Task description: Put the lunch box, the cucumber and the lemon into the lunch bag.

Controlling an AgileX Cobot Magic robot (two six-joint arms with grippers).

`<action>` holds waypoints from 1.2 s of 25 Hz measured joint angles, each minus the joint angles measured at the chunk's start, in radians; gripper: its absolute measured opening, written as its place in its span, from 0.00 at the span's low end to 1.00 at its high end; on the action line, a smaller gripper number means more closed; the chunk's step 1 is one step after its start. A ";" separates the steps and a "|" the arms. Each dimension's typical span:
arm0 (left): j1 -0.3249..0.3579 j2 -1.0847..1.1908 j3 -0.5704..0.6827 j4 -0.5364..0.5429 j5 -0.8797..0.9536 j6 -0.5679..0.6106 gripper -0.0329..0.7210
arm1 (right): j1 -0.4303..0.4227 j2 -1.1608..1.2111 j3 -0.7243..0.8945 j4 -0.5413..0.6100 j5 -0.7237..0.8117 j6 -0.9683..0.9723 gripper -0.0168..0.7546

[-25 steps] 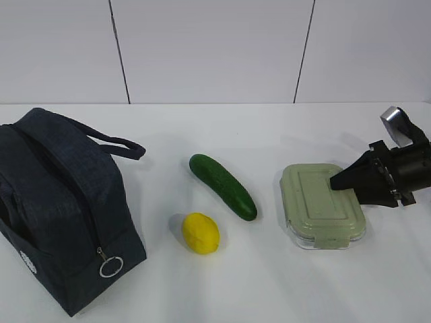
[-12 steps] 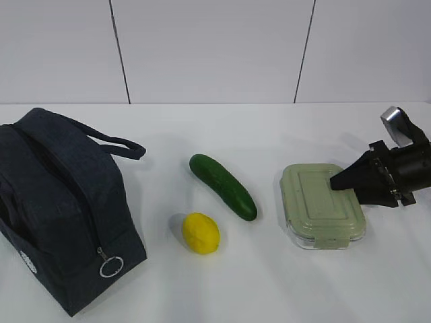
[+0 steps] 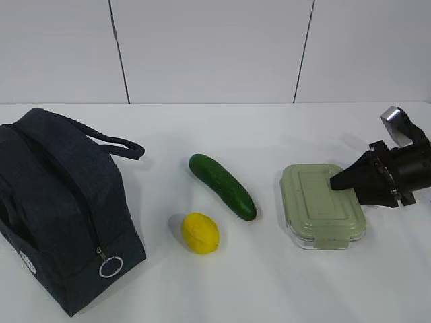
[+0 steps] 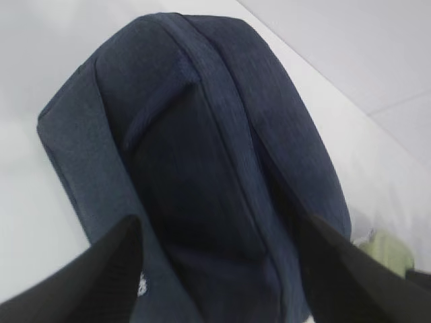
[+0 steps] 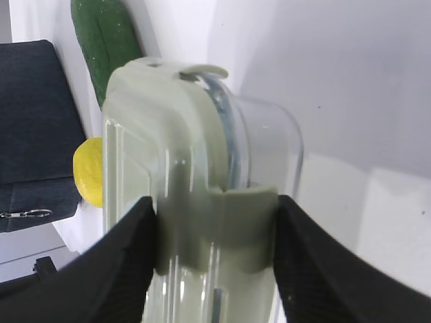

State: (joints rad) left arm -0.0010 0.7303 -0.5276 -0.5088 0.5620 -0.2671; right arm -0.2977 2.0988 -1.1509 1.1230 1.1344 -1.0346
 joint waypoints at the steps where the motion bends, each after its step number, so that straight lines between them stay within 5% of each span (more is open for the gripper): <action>1: 0.000 0.031 0.000 -0.020 -0.025 0.000 0.74 | 0.000 0.000 0.000 0.000 0.000 0.000 0.55; 8: 0.000 0.252 0.000 -0.178 -0.159 -0.004 0.73 | 0.000 0.000 0.000 0.000 0.000 -0.003 0.55; 14: 0.000 0.347 -0.004 -0.253 -0.183 0.006 0.59 | 0.000 0.000 0.000 0.000 0.000 -0.007 0.55; 30: 0.001 0.365 -0.056 -0.291 -0.248 0.075 0.54 | 0.000 0.000 0.000 0.002 0.000 -0.011 0.55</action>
State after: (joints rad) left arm 0.0000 1.0949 -0.5831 -0.8001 0.3142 -0.1922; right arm -0.2977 2.0988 -1.1509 1.1246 1.1344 -1.0451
